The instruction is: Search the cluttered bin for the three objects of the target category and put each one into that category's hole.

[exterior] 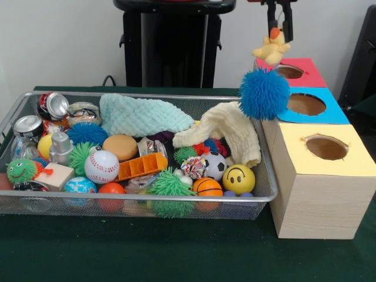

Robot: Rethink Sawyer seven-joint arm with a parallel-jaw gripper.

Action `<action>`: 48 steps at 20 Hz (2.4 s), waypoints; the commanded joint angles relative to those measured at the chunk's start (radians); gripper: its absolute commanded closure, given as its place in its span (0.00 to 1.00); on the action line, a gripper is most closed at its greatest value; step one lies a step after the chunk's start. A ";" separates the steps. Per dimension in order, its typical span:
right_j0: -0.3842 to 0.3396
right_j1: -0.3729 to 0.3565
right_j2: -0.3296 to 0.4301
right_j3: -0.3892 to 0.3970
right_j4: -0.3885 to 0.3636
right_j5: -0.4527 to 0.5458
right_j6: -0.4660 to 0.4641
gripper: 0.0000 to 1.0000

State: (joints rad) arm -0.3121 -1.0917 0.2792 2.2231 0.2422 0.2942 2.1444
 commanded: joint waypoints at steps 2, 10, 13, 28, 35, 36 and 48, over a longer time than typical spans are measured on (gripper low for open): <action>0.003 0.102 -0.057 -0.067 -0.081 -0.084 0.077 1.00; -0.016 0.166 -0.061 -0.120 -0.136 -0.135 0.055 1.00; -0.024 0.167 -0.066 -0.141 -0.151 -0.118 0.042 1.00; 0.009 0.170 -0.073 -0.067 -0.142 -0.101 0.123 1.00; 0.018 0.166 -0.061 0.001 -0.105 -0.073 0.162 1.00; 0.024 0.169 -0.061 0.005 -0.103 -0.074 0.166 1.00; 0.046 0.220 -0.060 0.061 -0.070 -0.053 0.192 1.00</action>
State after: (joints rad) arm -0.2828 -0.9193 0.2184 2.2098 0.1153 0.2040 2.1444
